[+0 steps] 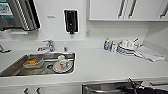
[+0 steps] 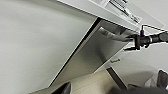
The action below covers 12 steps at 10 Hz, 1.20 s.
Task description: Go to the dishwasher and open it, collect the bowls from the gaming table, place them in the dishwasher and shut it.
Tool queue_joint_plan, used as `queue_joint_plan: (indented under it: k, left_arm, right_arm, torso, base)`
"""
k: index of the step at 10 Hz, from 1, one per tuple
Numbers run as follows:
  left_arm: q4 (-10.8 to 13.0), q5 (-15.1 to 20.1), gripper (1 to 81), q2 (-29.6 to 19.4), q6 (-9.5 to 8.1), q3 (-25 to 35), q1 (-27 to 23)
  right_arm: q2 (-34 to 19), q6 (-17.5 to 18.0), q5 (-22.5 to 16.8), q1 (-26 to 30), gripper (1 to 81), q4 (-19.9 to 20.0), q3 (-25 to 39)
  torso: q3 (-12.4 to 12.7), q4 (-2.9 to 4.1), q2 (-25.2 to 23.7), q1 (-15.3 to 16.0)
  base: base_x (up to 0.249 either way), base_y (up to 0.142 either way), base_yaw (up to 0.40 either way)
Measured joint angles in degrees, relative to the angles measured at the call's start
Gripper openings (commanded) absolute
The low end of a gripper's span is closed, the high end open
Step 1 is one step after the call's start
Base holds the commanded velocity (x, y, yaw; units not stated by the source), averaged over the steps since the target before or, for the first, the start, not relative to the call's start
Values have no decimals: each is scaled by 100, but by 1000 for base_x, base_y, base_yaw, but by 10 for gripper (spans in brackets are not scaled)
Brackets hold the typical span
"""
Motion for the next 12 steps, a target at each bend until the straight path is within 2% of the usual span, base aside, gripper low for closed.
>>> queue_joint_plan:
  k: [6,12]
  left_arm:
    - [0,5,811,83,-2,-30,0]
    - [0,0,811,82,0,-30,0]
  right_arm:
    - [-538,33,197,-38,811,-176,346]
    - [-336,38,156,-41,811,-195,189]
  torso:
    - [0,0,0,2]
    - [0,0,0,2]
  base:
    - [0,0,0]
    - [0,0,0]
